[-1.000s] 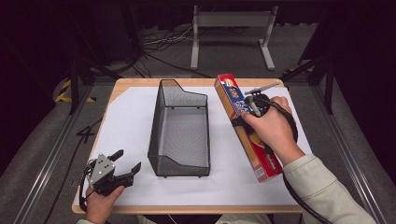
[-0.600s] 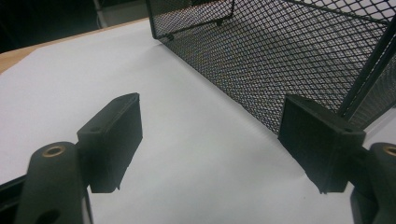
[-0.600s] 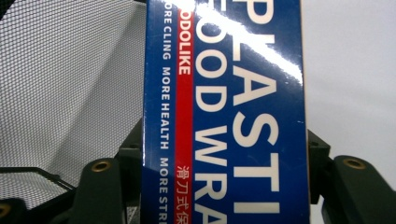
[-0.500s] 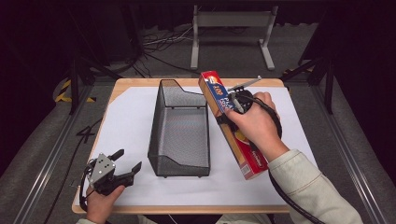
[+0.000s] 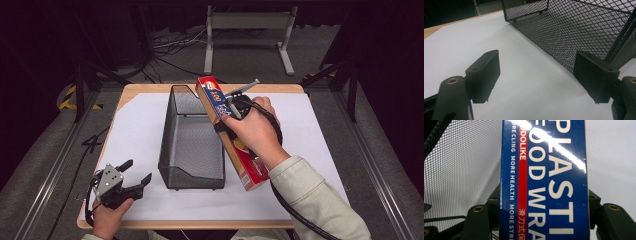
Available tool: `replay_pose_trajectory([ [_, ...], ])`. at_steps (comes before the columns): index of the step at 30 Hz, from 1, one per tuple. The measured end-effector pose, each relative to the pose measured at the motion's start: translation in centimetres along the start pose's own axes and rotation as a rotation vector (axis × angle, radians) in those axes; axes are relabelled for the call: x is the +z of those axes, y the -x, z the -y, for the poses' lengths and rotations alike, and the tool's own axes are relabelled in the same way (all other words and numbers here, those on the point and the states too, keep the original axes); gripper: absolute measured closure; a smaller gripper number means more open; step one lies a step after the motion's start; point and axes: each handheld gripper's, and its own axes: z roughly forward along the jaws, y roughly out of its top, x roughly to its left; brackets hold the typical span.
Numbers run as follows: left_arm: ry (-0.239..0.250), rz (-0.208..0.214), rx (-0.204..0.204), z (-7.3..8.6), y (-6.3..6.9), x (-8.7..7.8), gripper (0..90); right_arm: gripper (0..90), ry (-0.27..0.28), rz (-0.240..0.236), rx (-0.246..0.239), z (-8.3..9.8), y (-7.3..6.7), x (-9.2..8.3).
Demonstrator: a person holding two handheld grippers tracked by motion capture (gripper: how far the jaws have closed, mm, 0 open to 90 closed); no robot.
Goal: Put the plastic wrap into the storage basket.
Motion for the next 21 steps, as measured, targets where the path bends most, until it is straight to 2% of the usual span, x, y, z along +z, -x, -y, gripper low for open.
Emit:
replay_pose_trajectory([
  [8, 0.002, 0.001, 0.005, 0.0, -0.1, 0.0, 22.6, 39.3, -0.004, -0.019, 0.004, -0.7, -1.7, 1.1],
  [14, 0.004, 0.001, 0.006, 0.0, -0.1, -0.1, 22.6, 39.2, -0.016, -0.04, 0.036, -0.8, -2.6, 2.2],
  [21, 0.01, 0.004, -0.002, 0.0, -0.1, -0.2, 22.6, 39.1, -0.032, -0.024, 0.067, -0.8, -3.5, 4.0],
])
